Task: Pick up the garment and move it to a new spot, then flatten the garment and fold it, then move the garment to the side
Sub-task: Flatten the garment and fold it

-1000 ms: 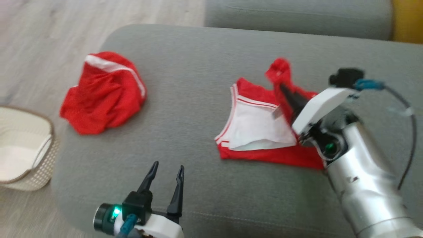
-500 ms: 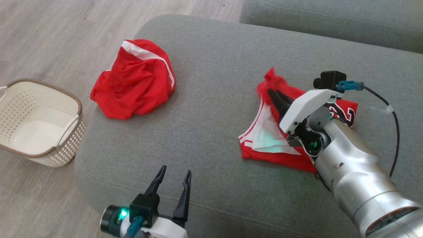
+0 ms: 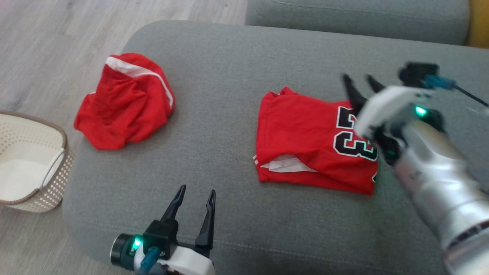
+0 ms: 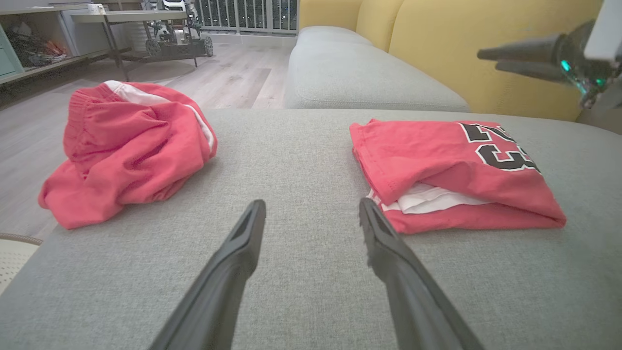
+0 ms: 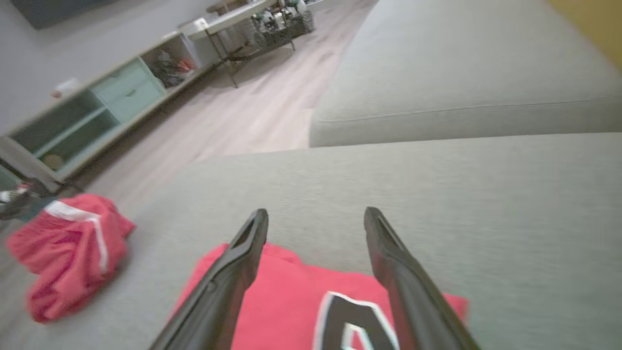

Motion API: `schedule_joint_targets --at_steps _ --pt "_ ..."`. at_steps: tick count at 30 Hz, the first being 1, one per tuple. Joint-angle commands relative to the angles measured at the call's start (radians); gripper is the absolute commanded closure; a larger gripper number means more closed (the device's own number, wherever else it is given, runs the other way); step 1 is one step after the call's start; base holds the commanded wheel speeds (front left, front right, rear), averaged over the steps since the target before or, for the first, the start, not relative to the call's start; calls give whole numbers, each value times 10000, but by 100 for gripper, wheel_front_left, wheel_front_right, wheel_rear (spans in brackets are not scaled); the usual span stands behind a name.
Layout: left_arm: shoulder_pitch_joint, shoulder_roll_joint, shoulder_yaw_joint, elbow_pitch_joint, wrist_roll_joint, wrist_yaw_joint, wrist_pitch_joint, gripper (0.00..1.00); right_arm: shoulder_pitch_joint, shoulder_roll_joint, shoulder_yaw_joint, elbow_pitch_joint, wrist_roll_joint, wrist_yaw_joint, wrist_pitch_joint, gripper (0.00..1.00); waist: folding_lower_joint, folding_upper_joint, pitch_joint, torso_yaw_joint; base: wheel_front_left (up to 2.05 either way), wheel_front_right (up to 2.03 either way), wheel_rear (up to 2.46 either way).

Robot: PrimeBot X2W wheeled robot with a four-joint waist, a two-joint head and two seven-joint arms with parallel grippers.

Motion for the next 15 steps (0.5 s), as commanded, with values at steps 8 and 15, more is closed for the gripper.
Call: schedule_joint_targets --at_steps 8,15 --pt "-227 8 620 -627 114 110 -122 0 1128 -802 -796 -122 -799 -2 -557 0 0 0 -29 -283 0 0 0" --pt "138 54 1065 -1172 138 335 -122 0 3462 -1295 -3491 -3137 -3118 -2 -562 0 0 0 -397 -627 0 0 0"
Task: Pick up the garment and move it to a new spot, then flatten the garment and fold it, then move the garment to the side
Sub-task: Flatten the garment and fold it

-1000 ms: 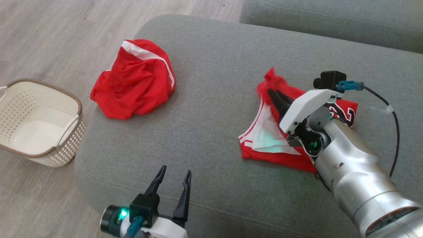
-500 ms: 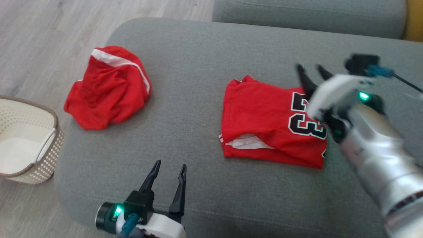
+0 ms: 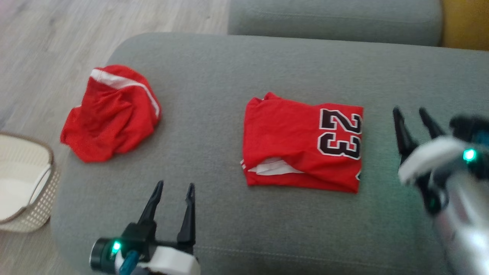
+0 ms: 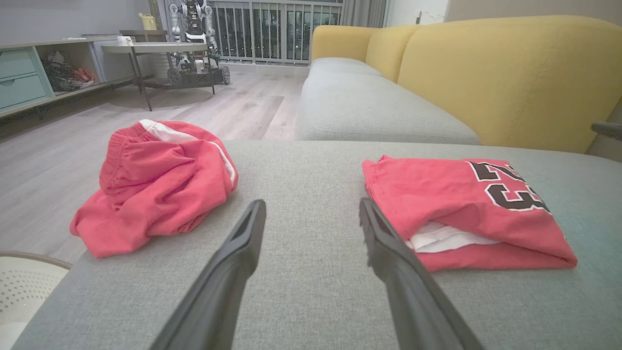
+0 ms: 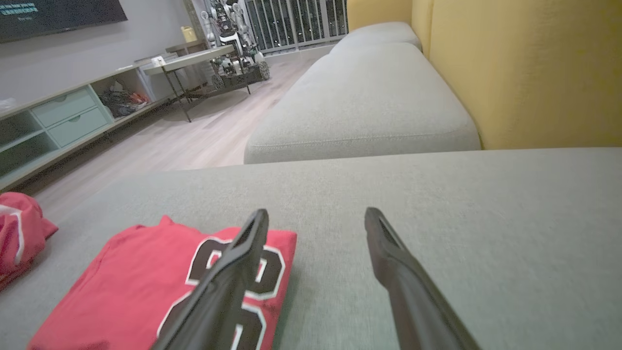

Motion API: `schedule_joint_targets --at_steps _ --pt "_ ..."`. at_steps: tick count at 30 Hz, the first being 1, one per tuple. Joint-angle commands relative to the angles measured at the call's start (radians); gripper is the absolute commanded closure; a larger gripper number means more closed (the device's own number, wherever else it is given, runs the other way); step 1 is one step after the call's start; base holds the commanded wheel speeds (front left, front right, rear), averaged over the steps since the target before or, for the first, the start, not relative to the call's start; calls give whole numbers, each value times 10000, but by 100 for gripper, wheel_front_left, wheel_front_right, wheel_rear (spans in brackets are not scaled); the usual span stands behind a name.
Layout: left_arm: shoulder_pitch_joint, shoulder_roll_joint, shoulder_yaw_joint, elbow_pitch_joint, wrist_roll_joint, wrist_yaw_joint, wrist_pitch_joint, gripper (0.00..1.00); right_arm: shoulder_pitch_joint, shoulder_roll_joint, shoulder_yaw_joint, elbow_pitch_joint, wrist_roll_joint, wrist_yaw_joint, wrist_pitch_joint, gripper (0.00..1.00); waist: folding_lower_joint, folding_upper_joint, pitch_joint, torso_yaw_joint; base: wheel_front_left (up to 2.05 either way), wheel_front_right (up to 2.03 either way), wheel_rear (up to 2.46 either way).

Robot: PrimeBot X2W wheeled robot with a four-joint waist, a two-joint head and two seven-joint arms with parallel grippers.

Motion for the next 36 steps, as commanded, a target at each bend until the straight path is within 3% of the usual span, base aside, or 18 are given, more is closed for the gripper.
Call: schedule_joint_targets --at_steps 1,5,7,11,17,36 --pt "-65 25 435 -399 45 95 -122 0 818 218 -344 -994 -827 -2 -106 0 0 0 -167 -231 0 0 0" --pt "184 82 668 -592 78 165 -122 0 3276 1405 -2347 -4266 -3327 -2 -107 0 0 0 -363 -589 0 0 0" --pt "239 91 726 -681 126 144 -122 0 4330 1909 -2791 -5903 -4180 -2 -107 0 0 0 -482 -731 0 0 0" --pt "431 50 876 -884 278 198 -122 0 6235 2314 -3196 -8351 -5153 -2 -108 0 0 0 -650 -1052 0 0 0" --pt "622 -65 1030 -999 315 127 -122 0 7124 2344 -2912 -8936 -4796 -2 -108 0 0 0 -740 -1285 0 0 0" --pt "942 -149 1268 -704 790 -51 -122 0 7410 2347 -2739 -8862 -4169 -2 -108 0 0 0 -1128 -1403 0 0 0"
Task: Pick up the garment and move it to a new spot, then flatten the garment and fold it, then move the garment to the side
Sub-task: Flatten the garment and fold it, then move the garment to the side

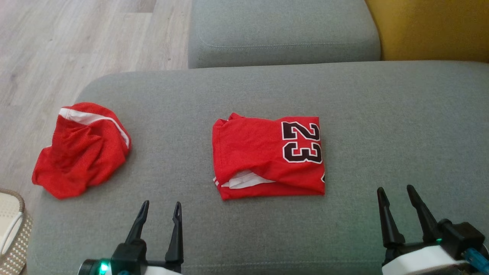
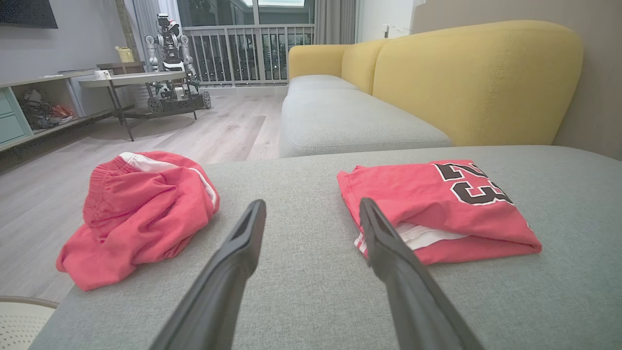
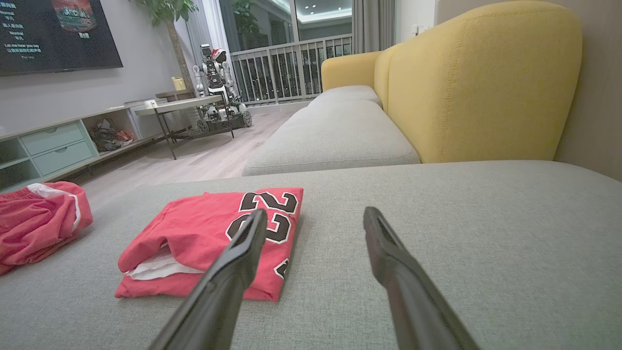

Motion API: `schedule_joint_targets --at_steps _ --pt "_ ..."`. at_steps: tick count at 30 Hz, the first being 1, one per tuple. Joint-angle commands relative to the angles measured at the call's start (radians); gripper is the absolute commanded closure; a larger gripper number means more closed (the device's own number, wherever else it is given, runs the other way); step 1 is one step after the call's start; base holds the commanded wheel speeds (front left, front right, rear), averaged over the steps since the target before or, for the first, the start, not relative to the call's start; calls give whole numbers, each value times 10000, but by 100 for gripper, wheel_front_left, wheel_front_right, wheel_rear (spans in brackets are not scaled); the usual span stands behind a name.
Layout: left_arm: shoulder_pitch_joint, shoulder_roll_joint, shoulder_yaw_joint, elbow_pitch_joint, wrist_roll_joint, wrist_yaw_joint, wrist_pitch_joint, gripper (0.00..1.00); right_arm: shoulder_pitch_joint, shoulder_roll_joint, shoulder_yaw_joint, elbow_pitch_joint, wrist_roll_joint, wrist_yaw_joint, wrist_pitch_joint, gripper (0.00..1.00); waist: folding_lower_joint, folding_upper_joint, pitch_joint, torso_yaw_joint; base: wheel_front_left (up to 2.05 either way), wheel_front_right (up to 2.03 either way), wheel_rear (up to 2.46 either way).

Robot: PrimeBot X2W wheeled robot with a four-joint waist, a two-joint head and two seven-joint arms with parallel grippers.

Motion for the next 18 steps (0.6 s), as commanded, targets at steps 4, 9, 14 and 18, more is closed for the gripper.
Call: schedule_joint_targets --at_steps 4,9,14,18 --pt "-317 -138 432 -182 49 -82 -122 0 -219 -117 269 -235 -24 -2 -104 0 0 0 -33 142 0 0 0" --pt "-312 -190 400 -143 17 -148 -122 0 -172 -117 280 -129 -131 -2 -105 0 0 0 7 365 0 0 0" --pt "-285 -244 304 -67 27 -189 -122 0 -617 -116 257 1031 761 -2 -105 0 0 0 187 753 0 0 0" --pt "-328 -275 188 8 66 -223 -122 0 -1760 -116 463 2689 1423 -2 -105 0 0 0 395 1079 0 0 0"
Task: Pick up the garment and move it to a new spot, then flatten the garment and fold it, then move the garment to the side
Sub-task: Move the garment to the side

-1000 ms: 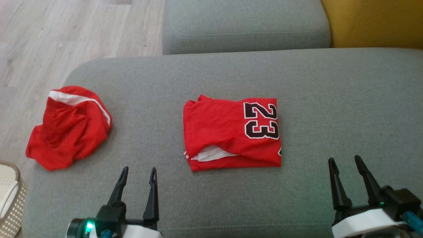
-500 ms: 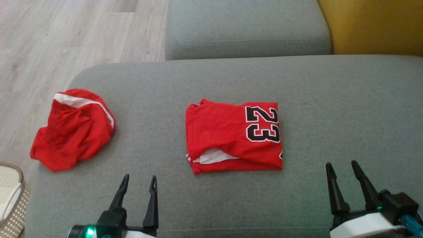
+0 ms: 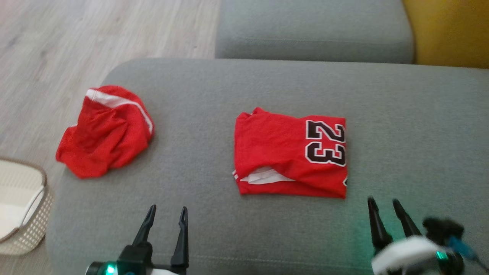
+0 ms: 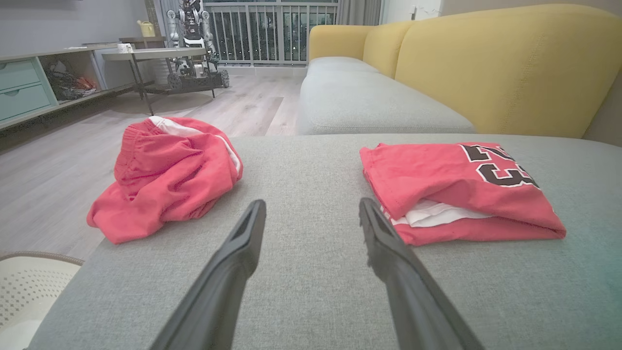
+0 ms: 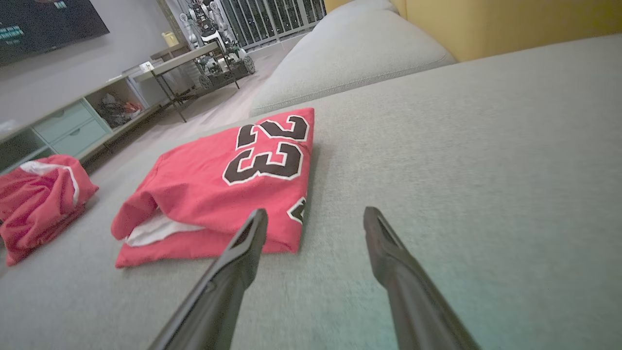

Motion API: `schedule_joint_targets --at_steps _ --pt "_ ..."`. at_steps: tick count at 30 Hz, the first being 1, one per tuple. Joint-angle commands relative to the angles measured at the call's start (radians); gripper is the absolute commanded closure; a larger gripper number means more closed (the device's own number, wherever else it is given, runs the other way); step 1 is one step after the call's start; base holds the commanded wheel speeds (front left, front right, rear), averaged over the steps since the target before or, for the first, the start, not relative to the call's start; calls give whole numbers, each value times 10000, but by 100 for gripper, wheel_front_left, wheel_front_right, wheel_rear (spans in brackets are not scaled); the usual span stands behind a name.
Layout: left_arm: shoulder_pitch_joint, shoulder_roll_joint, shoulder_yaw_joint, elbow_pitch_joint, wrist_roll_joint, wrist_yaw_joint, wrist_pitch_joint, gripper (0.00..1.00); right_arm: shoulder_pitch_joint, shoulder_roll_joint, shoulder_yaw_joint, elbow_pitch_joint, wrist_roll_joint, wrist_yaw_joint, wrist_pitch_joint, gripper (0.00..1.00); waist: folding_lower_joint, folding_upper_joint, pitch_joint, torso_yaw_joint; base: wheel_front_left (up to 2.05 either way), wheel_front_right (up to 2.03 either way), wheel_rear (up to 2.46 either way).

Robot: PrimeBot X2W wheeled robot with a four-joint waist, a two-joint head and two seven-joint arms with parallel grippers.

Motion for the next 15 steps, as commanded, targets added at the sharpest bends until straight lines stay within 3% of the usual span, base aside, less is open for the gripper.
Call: schedule_joint_targets --at_steps 1,7,15 --pt "-378 -138 241 -272 75 8 -122 0 -1215 -118 321 258 328 -2 -107 0 0 0 188 217 0 0 0" --pt "-667 -166 -1 -133 158 -115 -122 0 -3655 -118 311 2803 2009 -2 351 0 0 0 703 651 0 0 0" --pt "-1037 -192 -213 205 215 -74 -122 0 -5470 -434 352 5269 1944 -2 1070 0 0 0 1124 987 0 0 0"
